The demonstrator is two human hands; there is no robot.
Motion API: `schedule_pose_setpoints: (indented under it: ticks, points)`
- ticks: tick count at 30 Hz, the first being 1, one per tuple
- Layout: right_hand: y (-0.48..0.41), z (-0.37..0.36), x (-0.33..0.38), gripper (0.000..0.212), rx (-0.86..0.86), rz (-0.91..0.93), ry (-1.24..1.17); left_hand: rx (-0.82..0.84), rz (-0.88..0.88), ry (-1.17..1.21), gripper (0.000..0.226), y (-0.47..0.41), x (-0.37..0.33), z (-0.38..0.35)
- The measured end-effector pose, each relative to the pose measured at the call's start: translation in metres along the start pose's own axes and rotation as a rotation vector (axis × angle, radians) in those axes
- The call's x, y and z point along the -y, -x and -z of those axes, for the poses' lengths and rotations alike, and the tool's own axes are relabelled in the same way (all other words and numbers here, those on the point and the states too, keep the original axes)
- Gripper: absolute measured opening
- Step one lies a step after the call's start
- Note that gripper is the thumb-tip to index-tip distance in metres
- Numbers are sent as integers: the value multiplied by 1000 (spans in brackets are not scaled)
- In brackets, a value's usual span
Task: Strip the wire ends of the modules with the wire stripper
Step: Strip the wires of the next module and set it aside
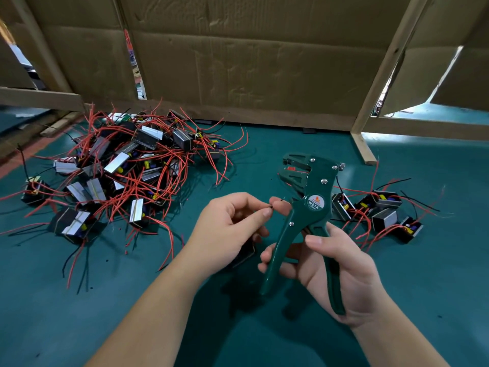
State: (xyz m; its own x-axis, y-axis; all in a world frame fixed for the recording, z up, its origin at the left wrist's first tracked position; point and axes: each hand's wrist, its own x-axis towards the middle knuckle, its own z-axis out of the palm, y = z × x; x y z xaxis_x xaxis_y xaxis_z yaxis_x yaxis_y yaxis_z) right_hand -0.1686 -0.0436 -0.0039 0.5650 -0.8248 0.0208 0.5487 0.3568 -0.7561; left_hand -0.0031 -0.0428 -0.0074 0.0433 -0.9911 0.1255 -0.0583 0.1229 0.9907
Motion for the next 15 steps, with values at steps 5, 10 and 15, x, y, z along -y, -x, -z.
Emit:
schedule_pose_setpoints:
  ticks: [5, 10, 15]
  points:
    - [0, 0, 0, 62, -8, -8, 7, -67, -25, 61, 9, -2, -1, 1]
    - [1, -1, 2, 73, 72, -43, 12, -192, -43, 55, 14, -5, 0, 8]
    - [0, 3, 4, 72, 25, -132, 8, -76, -133, -3, 8, -3, -6, 16]
